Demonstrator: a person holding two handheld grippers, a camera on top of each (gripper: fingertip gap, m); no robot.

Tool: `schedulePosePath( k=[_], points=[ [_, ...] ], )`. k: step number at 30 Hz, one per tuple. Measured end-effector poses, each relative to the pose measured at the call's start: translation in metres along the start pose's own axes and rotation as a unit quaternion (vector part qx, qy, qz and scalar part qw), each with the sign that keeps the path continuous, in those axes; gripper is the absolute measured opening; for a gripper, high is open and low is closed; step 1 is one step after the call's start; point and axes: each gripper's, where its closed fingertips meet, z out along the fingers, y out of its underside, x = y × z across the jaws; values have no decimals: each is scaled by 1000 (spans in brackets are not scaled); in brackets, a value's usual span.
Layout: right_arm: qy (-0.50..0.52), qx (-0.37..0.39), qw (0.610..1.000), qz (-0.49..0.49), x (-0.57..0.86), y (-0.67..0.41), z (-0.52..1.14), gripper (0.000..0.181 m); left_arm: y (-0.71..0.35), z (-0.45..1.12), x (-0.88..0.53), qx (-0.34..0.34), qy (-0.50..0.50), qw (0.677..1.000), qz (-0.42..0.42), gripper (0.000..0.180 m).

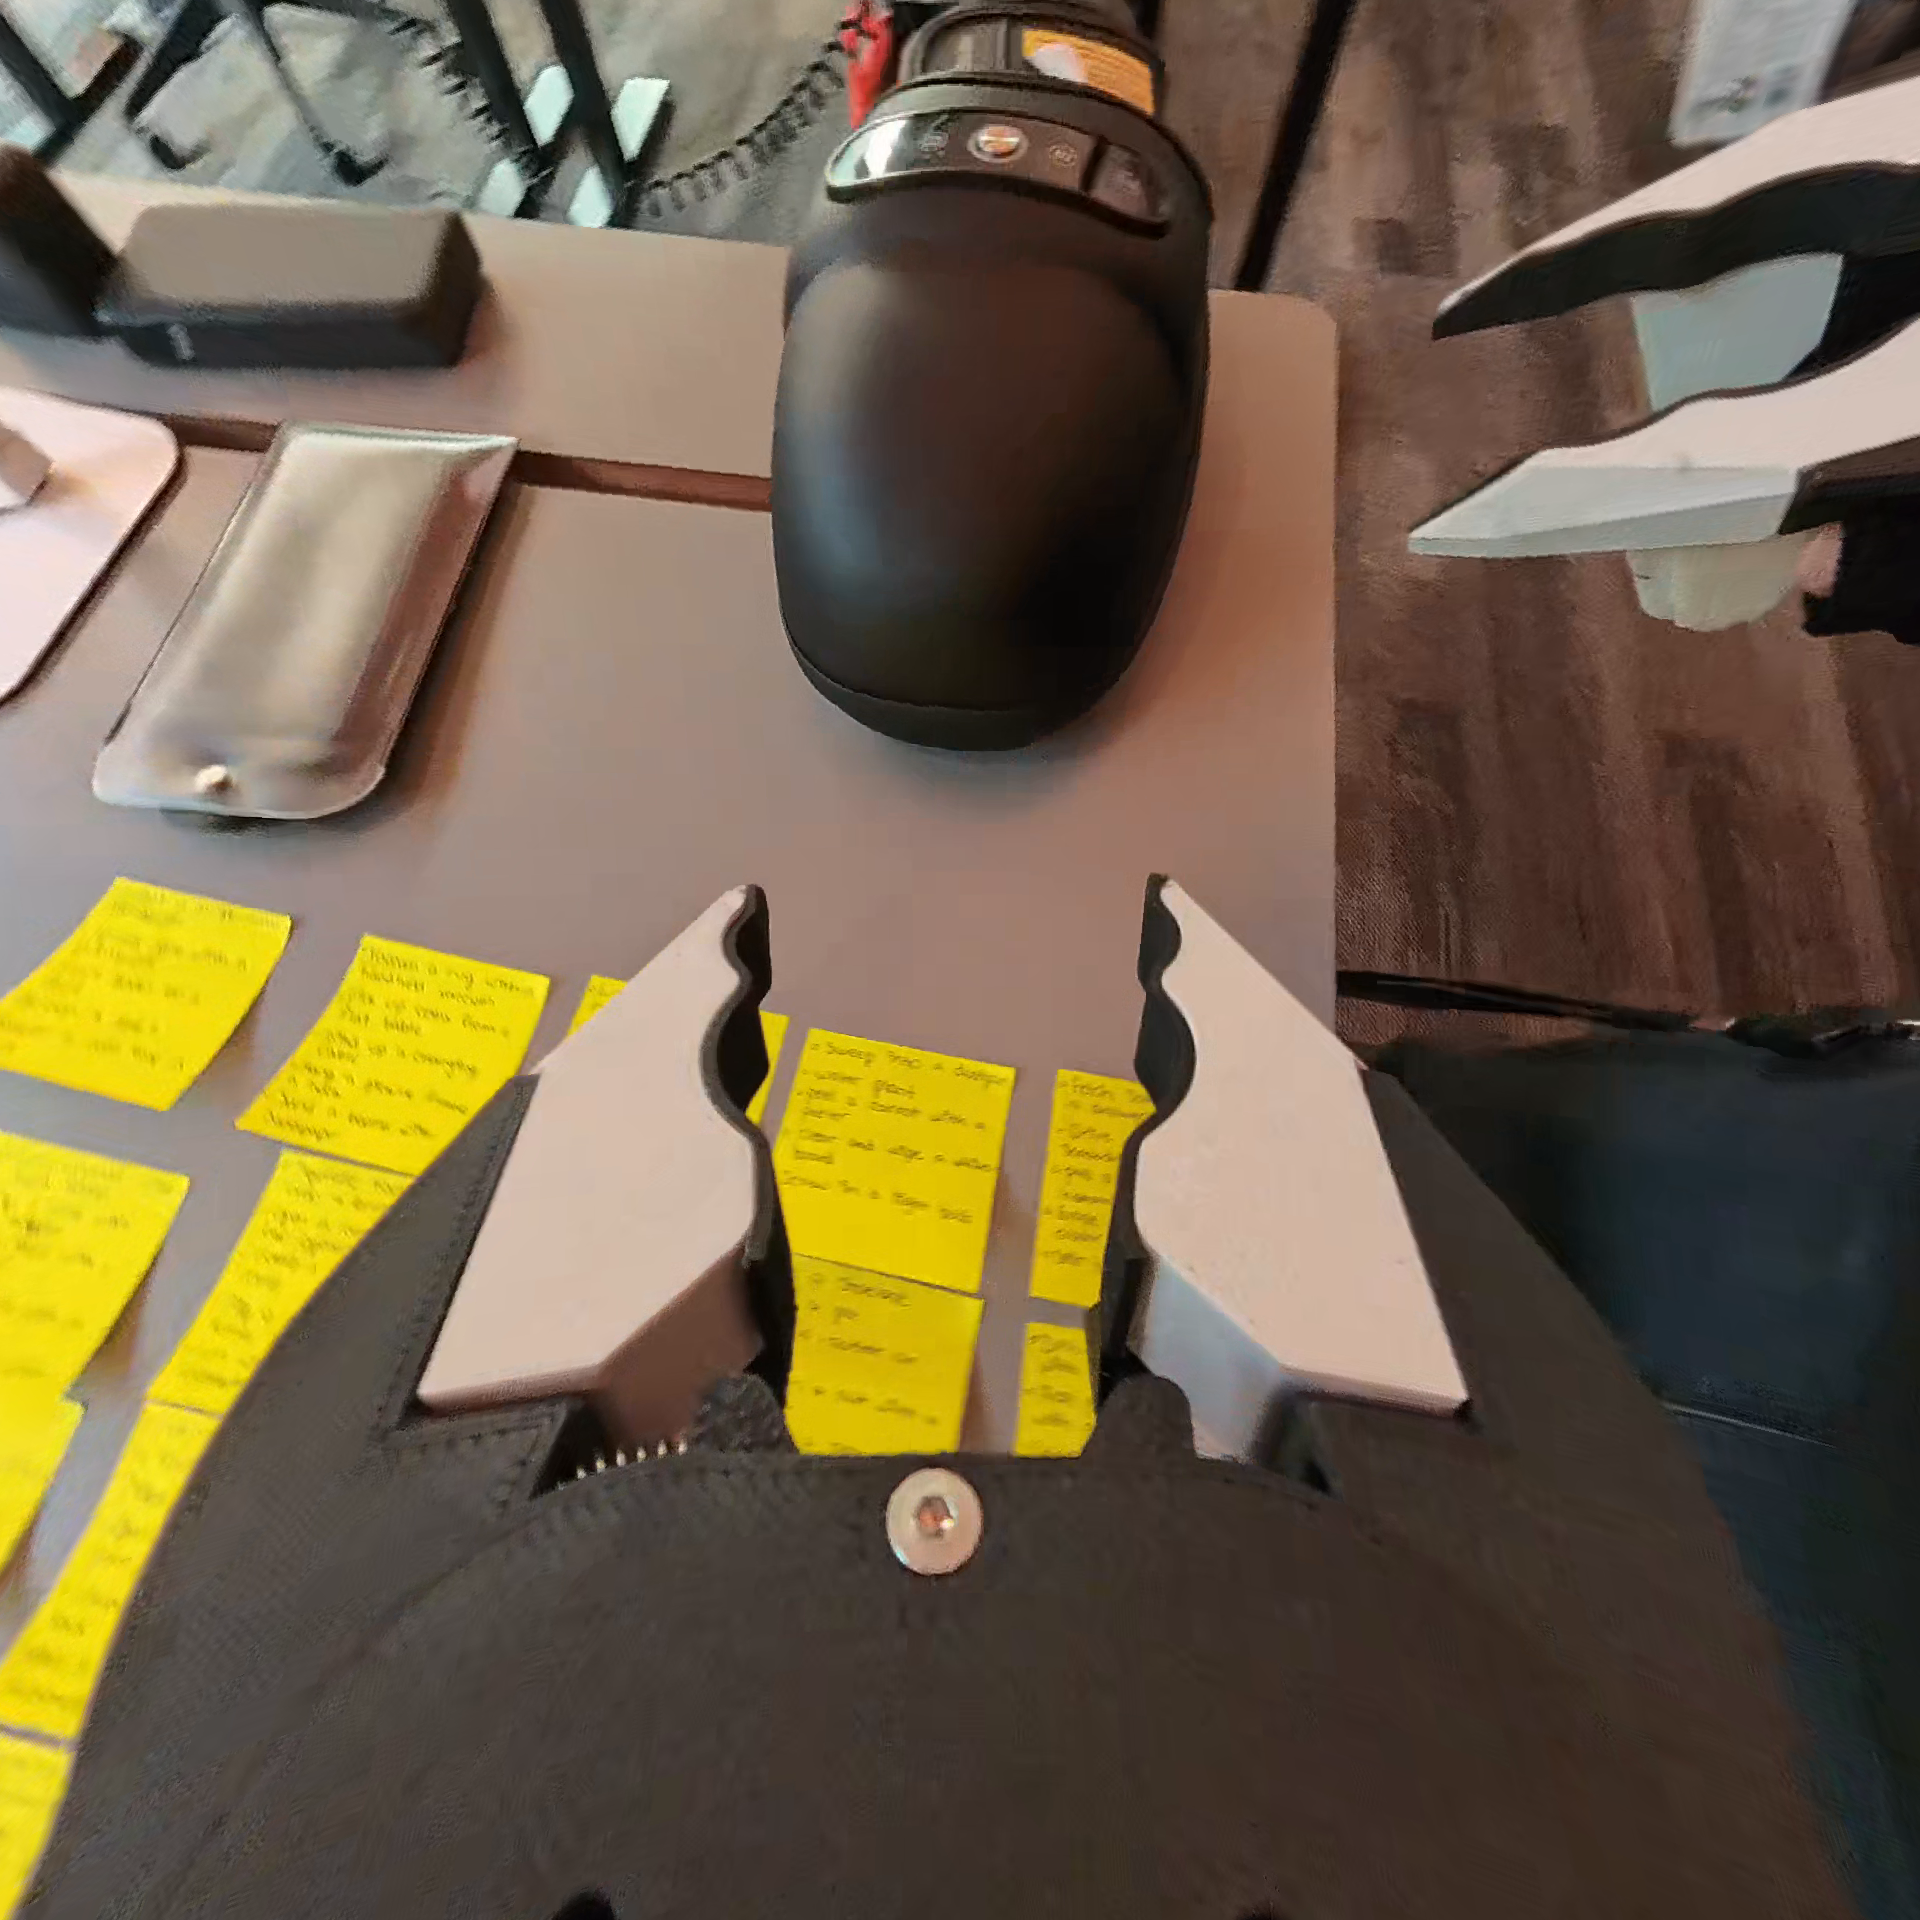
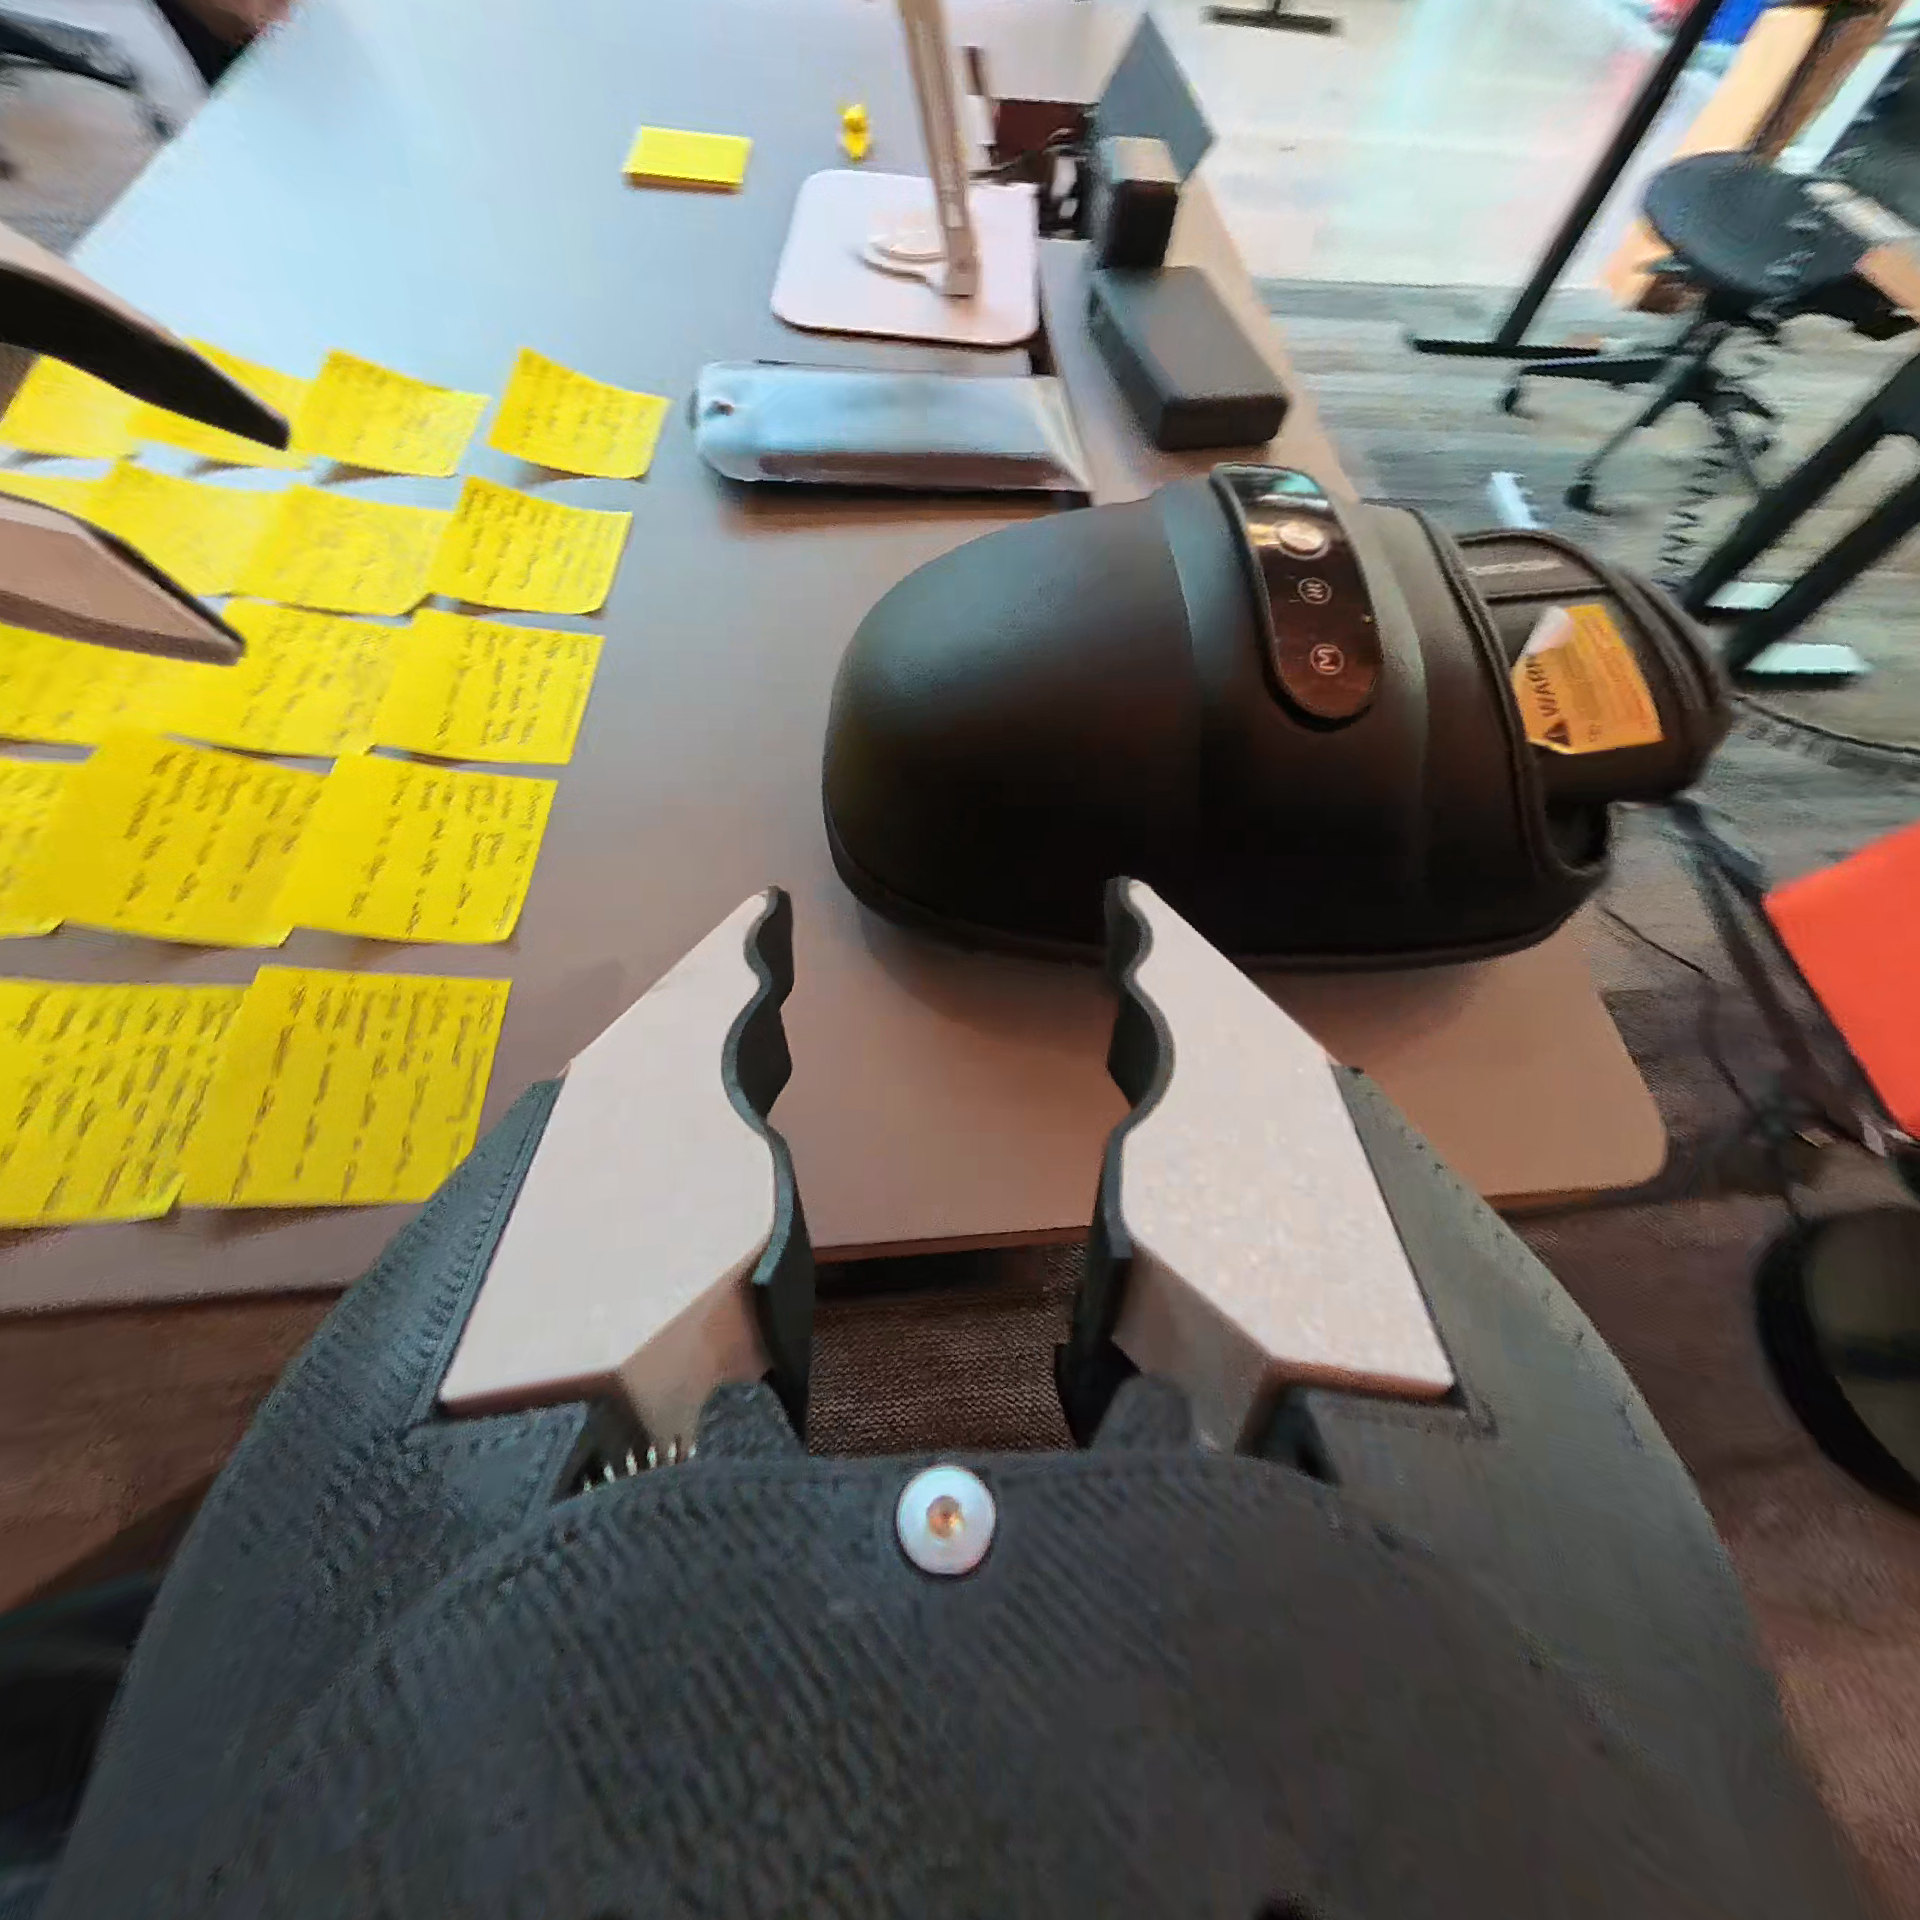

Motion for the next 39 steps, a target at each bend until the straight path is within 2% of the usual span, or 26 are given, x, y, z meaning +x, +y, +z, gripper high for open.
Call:
schedulePosePath(
  k=[4,12,20,23,27,30,34,39],
  points=[
    [61,-13,996,56,-36,-13,-2,62,3,-15,-22,7,51,997,54,69],
    [95,-36,994,46,-71,-35,-7,61,-8,-20,-33,53,119,990,48,70],
    [112,-44,991,59,-34,-10,-36,42,-30,-2,-9,71,132,989,9,66],
    [69,-60,994,57,-9,9,-44,12,-50,15,9,84,121,989,-10,65],
    [25,-54,997,41,61,22,-58,9,-70,52,43,85,89,992,-26,54],
    [-68,-60,996,23,110,30,-69,12,-74,87,75,48,46,996,-53,54],
    [-116,-62,991,-39,186,34,-81,31,-85,119,119,57,-38,987,-144,51],
    [-218,-58,970,-96,247,24,-62,35,-113,146,139,39,-143,976,-159,58]
  ],
)
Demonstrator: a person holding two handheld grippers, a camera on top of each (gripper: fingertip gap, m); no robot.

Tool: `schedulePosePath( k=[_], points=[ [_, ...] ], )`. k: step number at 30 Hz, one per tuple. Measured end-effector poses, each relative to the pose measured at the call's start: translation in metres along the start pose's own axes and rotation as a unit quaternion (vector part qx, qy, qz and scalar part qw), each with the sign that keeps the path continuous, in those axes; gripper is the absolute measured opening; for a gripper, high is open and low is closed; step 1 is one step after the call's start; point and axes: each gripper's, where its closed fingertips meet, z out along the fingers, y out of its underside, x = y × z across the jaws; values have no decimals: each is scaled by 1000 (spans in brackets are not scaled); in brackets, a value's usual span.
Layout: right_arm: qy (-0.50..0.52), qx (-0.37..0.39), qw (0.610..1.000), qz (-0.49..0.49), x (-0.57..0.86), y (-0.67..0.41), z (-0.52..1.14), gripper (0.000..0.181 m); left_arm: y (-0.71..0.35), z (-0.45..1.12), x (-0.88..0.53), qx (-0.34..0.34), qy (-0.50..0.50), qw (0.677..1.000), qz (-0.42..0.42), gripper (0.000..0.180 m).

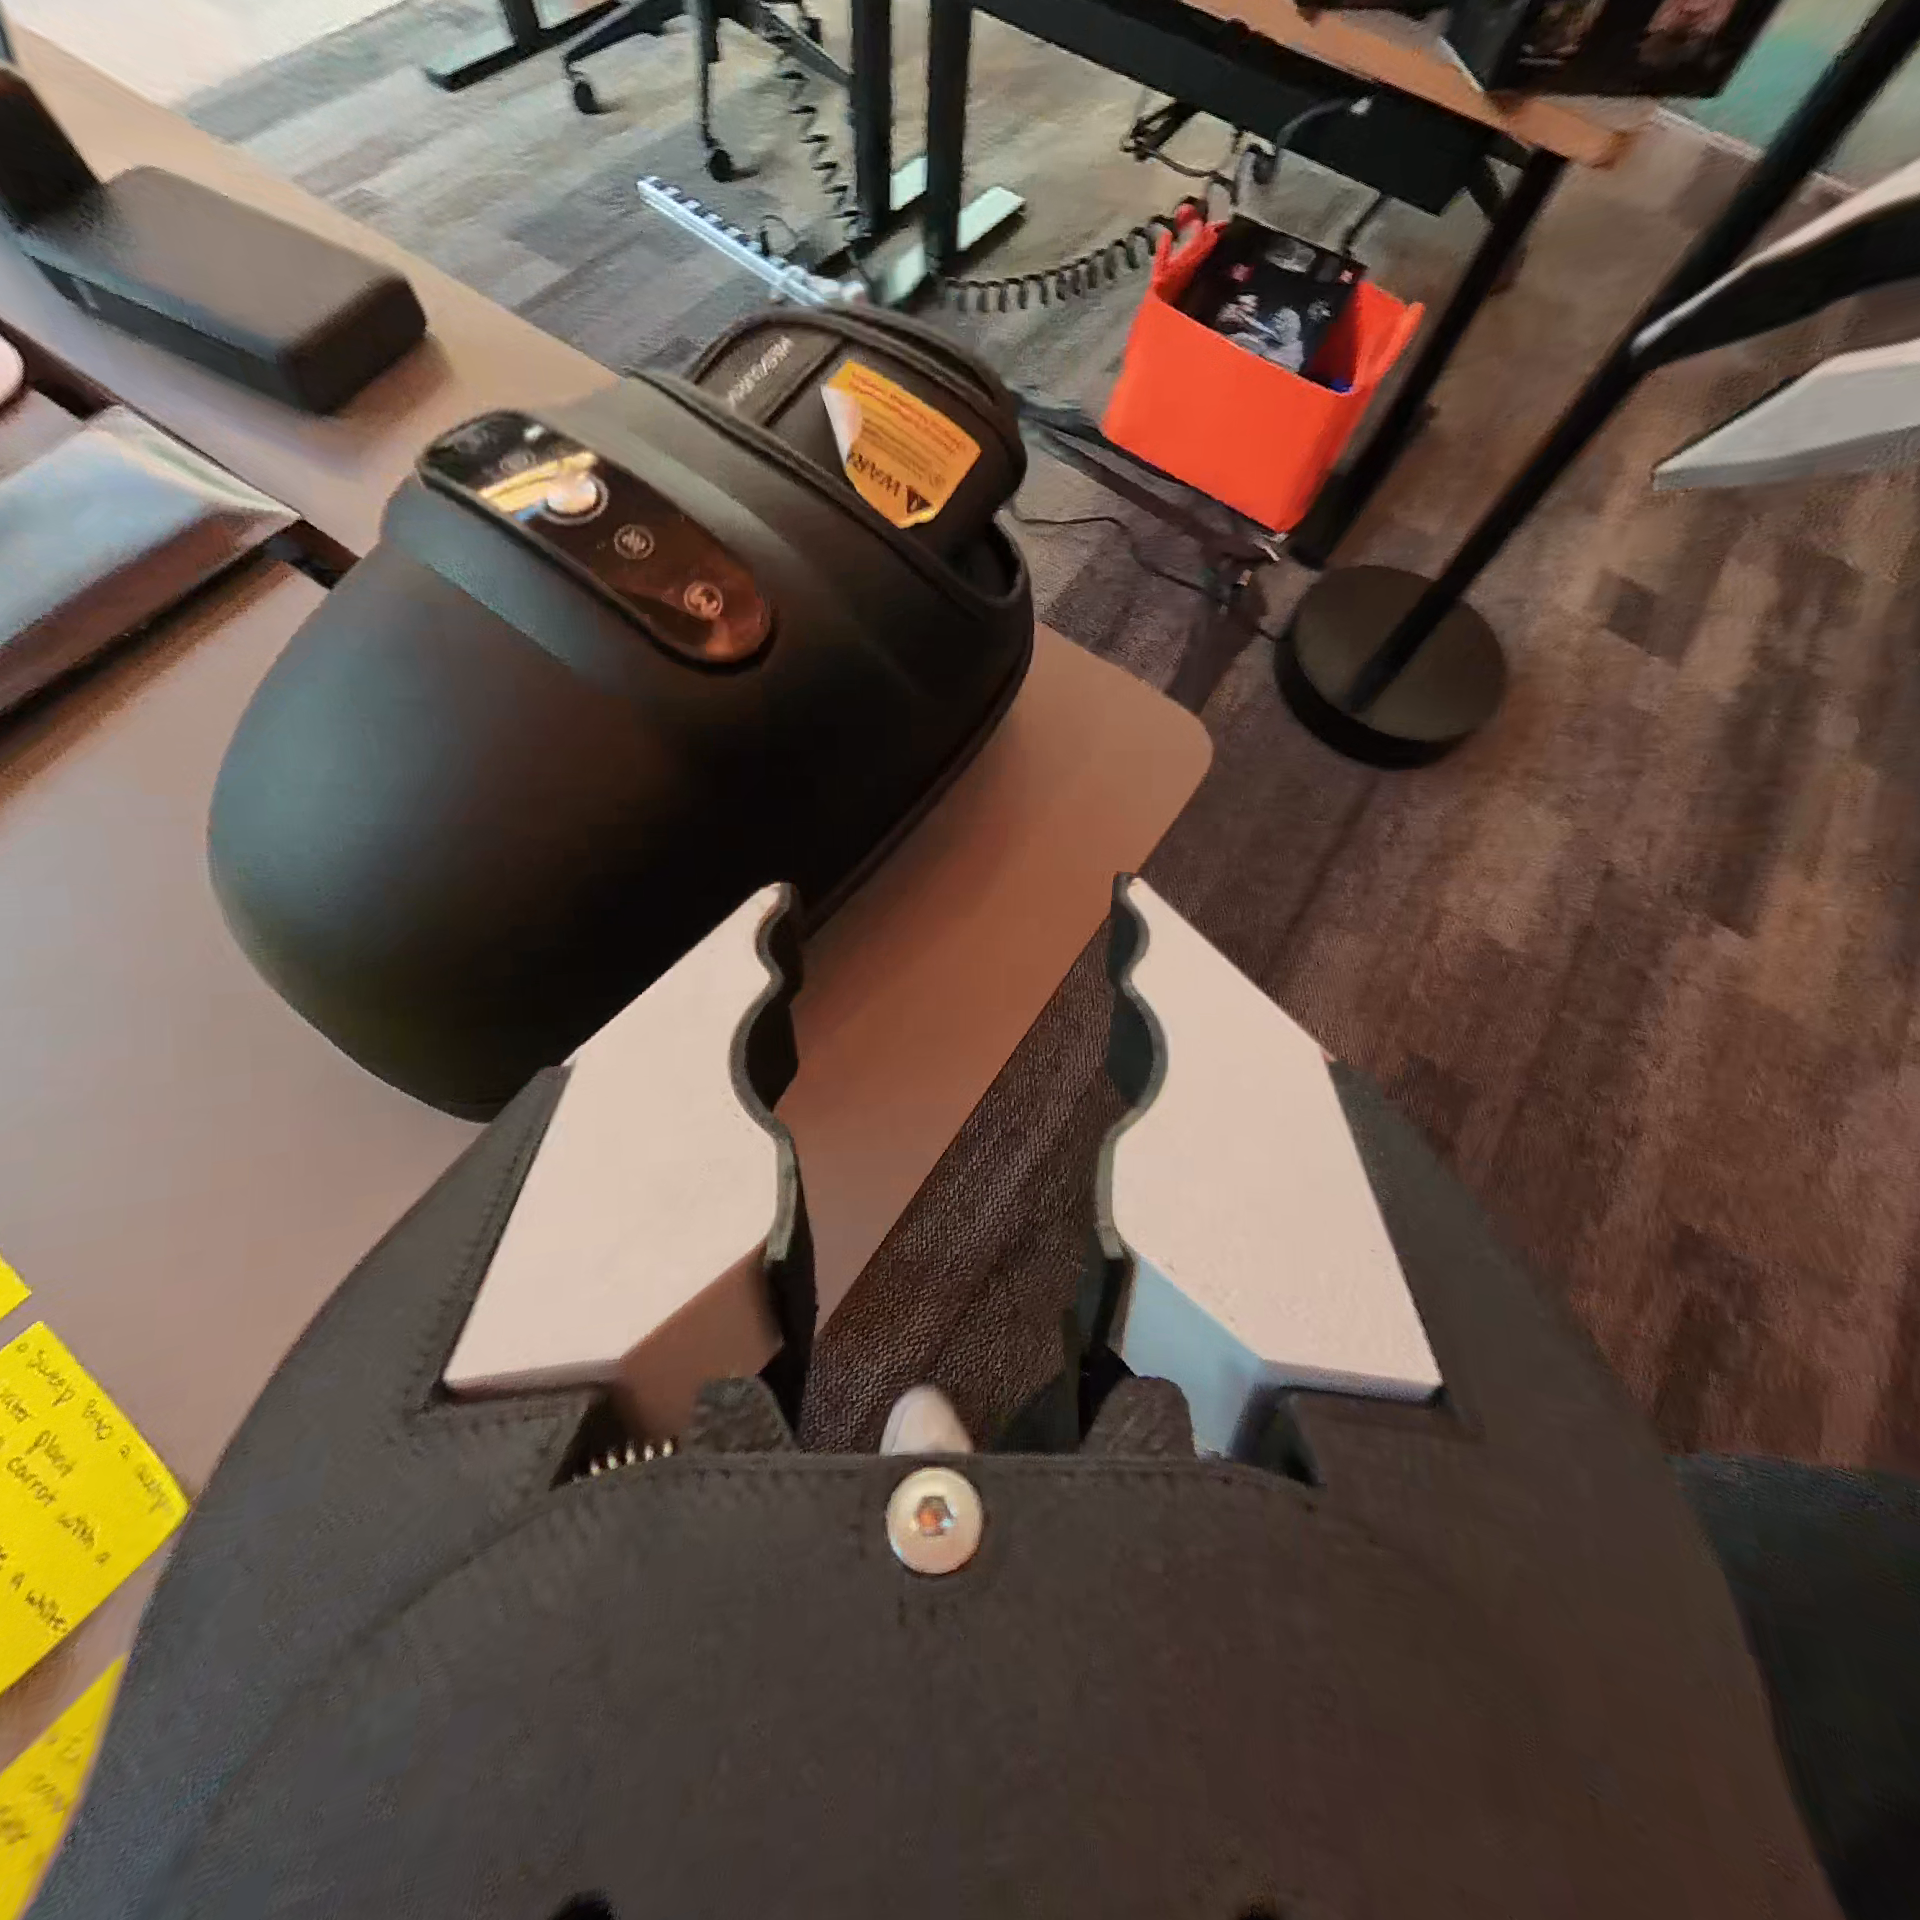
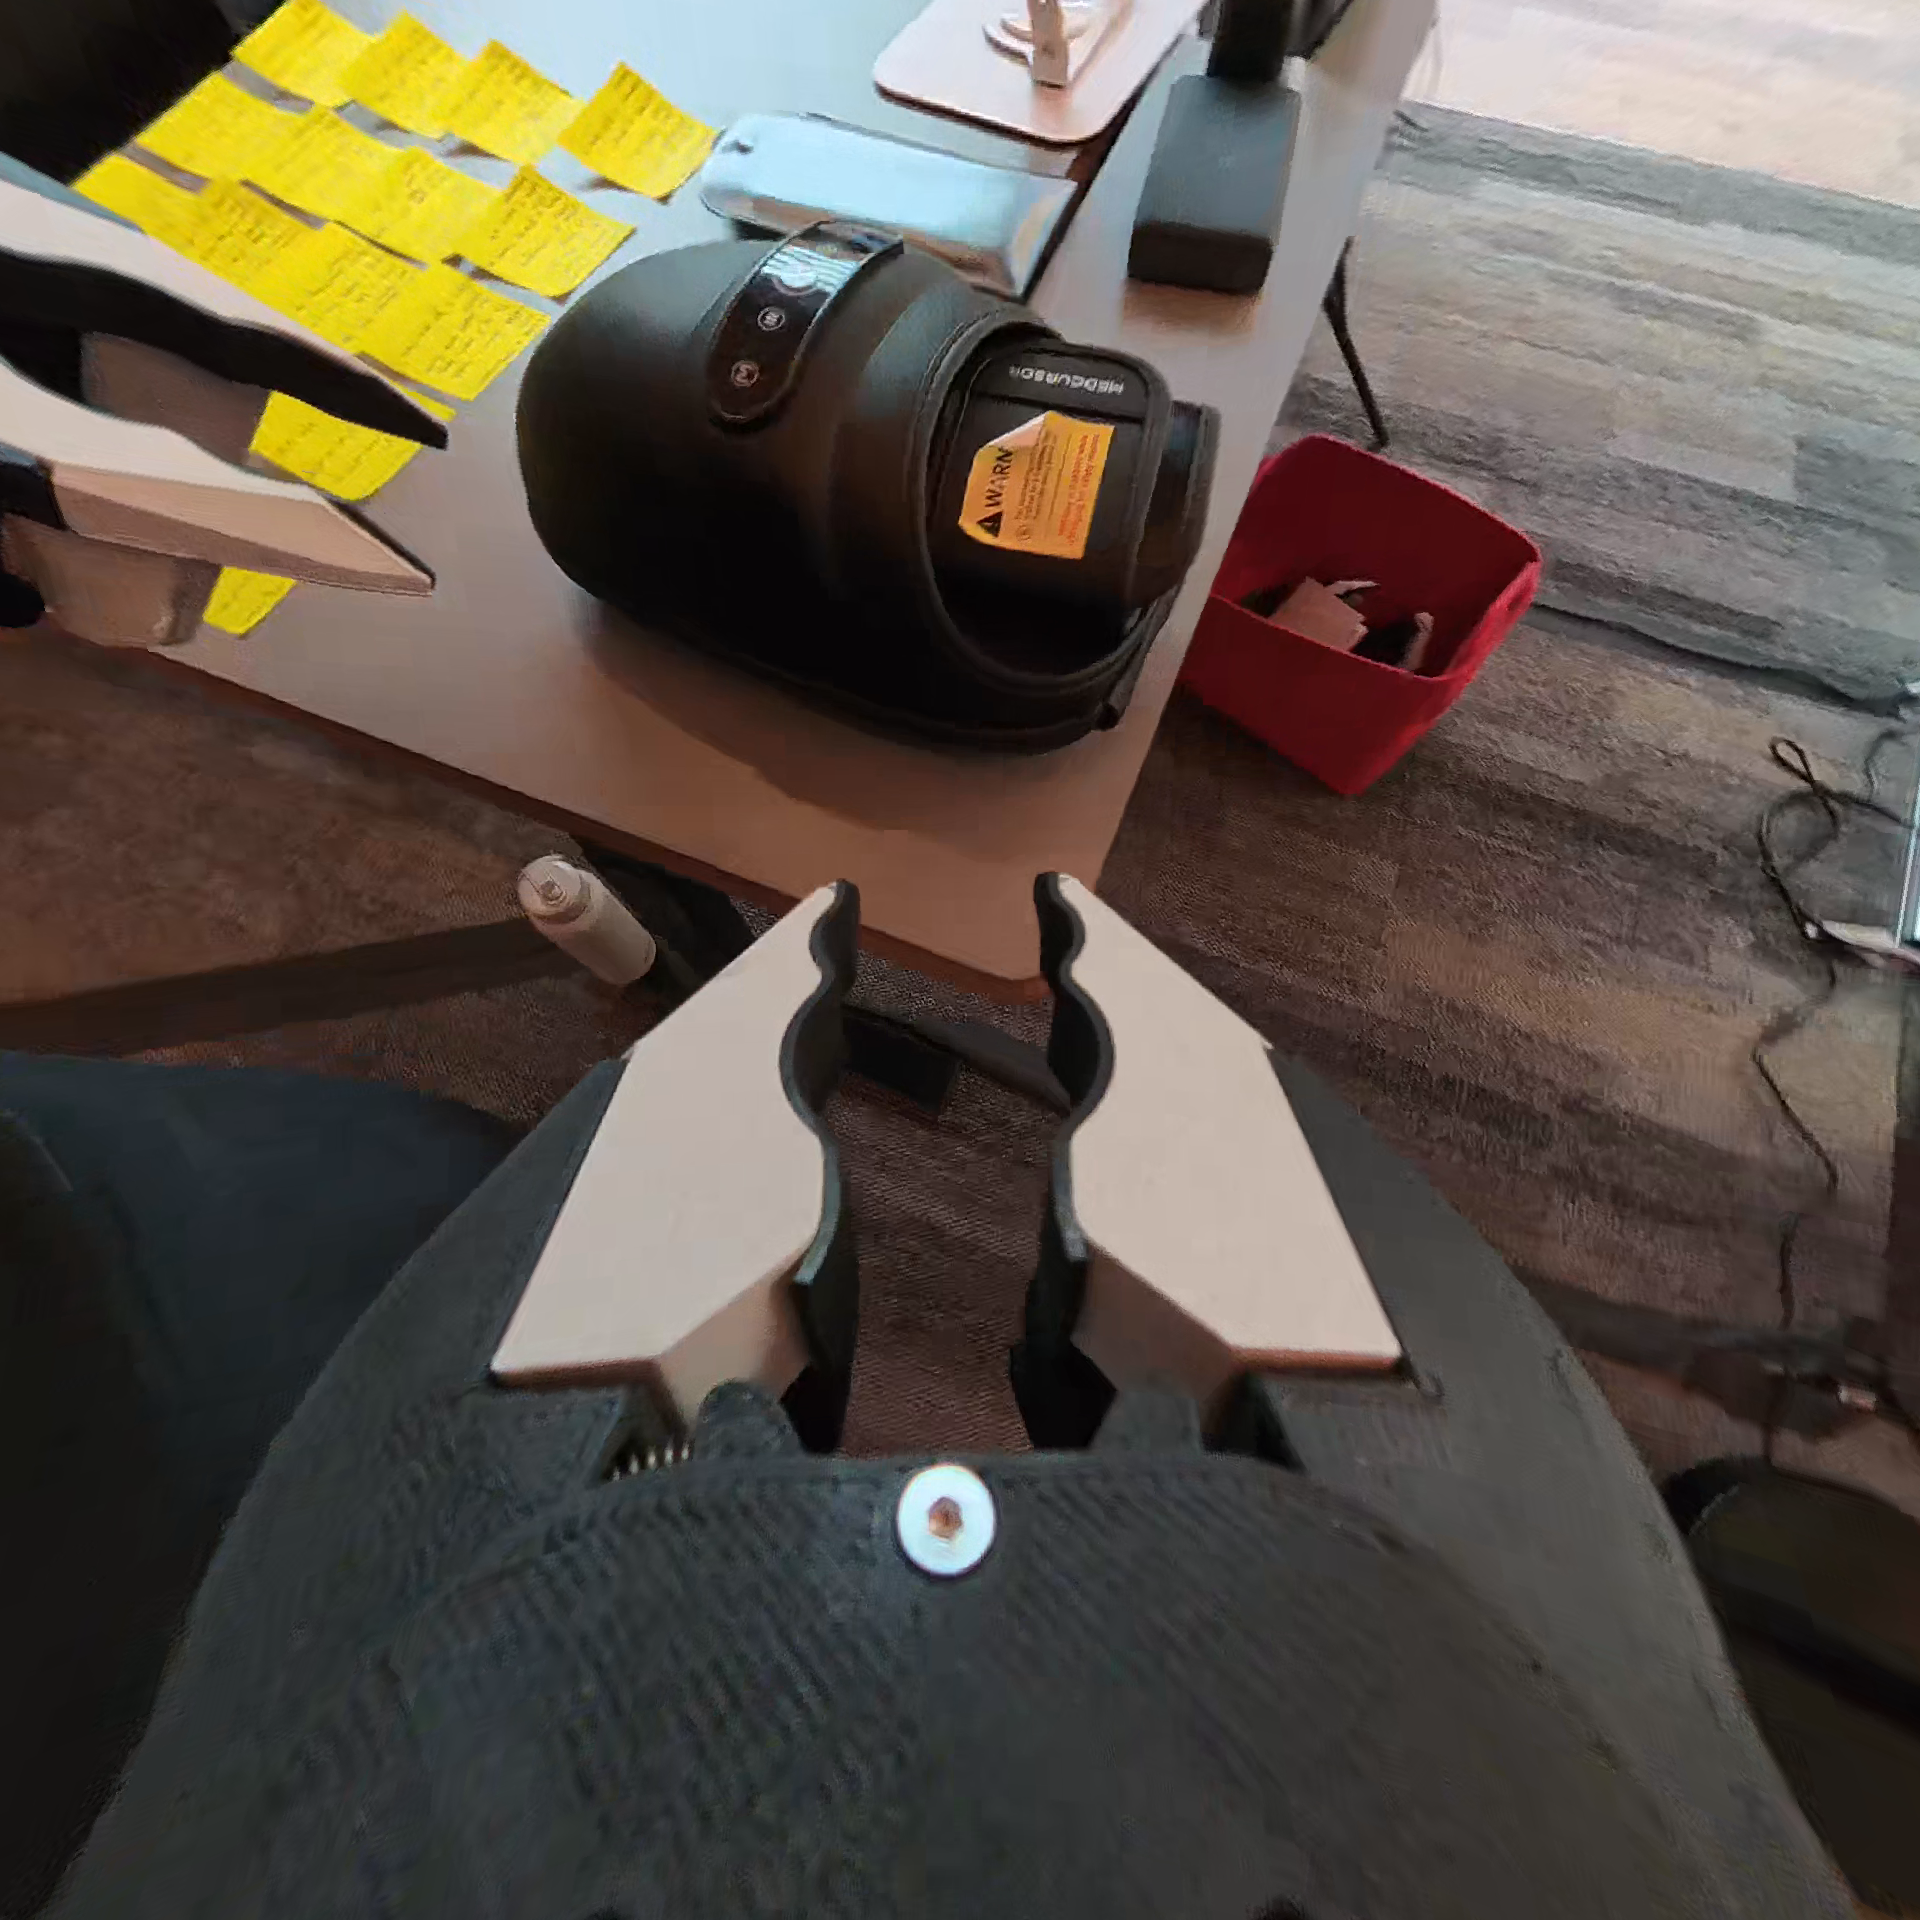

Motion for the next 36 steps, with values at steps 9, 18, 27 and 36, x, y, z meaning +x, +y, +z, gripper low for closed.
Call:
schedulePosePath(
  k=[9,18,27,36],
  points=[
    [-151,30,980,-128,108,-40,59,41,-58,59,3,44,-121,987,-100,54],
    [-290,33,935,-202,218,-59,85,44,-121,138,11,43,-228,959,-162,56],
    [-469,76,810,-345,289,-152,141,42,-175,205,44,48,-410,874,-257,58],
    [-560,149,677,-453,206,-216,214,42,-189,216,45,20,-558,780,-282,55]
  ],
)
